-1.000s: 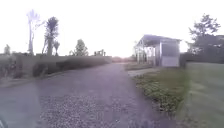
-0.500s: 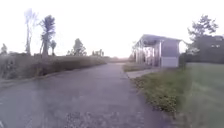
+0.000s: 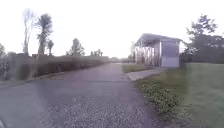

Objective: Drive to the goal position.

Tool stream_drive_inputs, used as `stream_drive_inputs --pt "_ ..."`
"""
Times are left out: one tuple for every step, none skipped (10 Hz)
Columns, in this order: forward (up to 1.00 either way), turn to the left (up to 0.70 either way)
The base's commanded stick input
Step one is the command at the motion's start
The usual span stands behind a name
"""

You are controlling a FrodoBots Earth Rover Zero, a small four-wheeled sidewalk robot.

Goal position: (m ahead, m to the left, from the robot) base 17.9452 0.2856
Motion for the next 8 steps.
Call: stream_drive_inputs --pt "0.7 0.0" --pt "0.7 -0.14" --pt "0.7 -0.14" --pt "0.7 -0.14" --pt "0.7 -0.14" --pt "0.7 -0.14" --pt "0.7 -0.14" --pt "0.7 -0.14"
